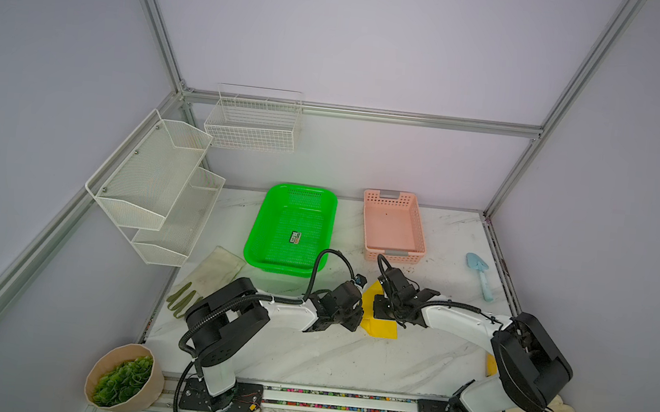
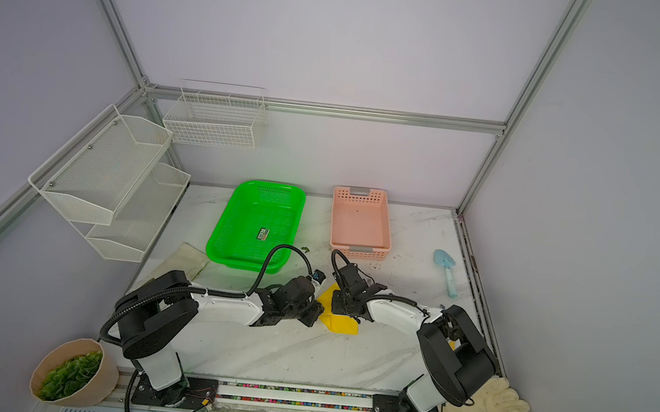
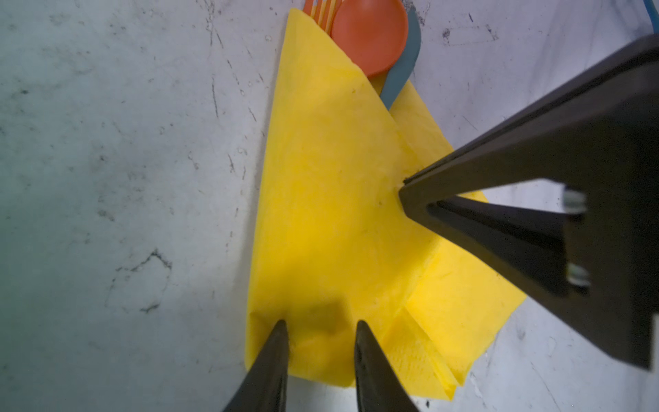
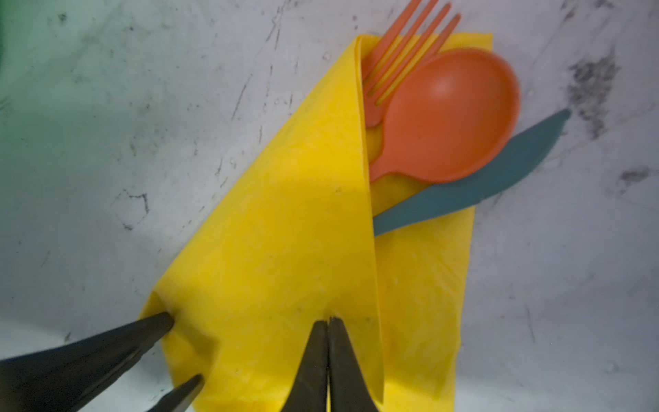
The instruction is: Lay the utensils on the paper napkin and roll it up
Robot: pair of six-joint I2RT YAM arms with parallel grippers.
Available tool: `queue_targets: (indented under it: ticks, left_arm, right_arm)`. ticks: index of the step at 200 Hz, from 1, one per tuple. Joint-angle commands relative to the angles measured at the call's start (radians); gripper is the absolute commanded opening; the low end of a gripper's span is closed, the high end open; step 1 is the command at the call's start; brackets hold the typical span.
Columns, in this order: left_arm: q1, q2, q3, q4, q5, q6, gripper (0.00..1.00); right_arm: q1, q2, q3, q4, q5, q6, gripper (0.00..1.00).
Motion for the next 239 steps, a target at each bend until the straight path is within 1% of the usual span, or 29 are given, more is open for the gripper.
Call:
queue_targets:
  ticks: [1, 24, 71, 95, 128, 172, 185, 201, 223, 239]
  left_arm:
    - [-0.01, 0.024, -0.032, -0.021, -0.01, -0.028, 0.32]
    - [-0.02, 0.027, -0.031, -0.024, -0.017, -0.047, 0.31]
    - [-0.057, 0.033, -0.04, -0.032, -0.046, -0.086, 0.3]
    - [-0.075, 0.024, -0.053, -0.032, -0.063, -0.113, 0.3]
    - [-0.113, 0.025, -0.06, -0.031, -0.073, -0.164, 0.3]
    - [-0.199, 0.022, -0.053, -0.011, -0.069, -0.244, 0.3]
    - [-0.219, 0.001, -0.055, -0.012, -0.078, -0.259, 0.3]
    - [-0.221, -0.044, -0.073, -0.012, -0.085, -0.279, 0.31]
    - [-0.22, -0.126, -0.096, -0.035, -0.112, -0.278, 0.38]
    - [-0.22, -0.191, -0.101, -0.06, -0.118, -0.259, 0.4]
  right_arm:
    - [-0.007, -0.075, 0.021, -0.02, 0.001, 0.022, 0.1]
    - [-0.008, -0.089, -0.014, 0.048, -0.037, 0.063, 0.14]
    - [-0.011, 0.016, -0.054, 0.142, -0.069, 0.094, 0.13]
    - [-0.013, 0.039, -0.062, 0.146, -0.046, 0.094, 0.09]
    - [-0.017, 0.049, -0.07, 0.149, -0.024, 0.088, 0.09]
    - [-0.018, 0.106, -0.062, 0.169, -0.029, 0.057, 0.08]
    - [-0.019, 0.117, -0.062, 0.176, -0.038, 0.044, 0.07]
    - [-0.018, 0.116, -0.07, 0.191, -0.051, 0.042, 0.07]
    - [-0.015, 0.116, -0.099, 0.231, -0.099, 0.037, 0.07]
    - [-0.002, 0.123, -0.118, 0.255, -0.122, 0.037, 0.07]
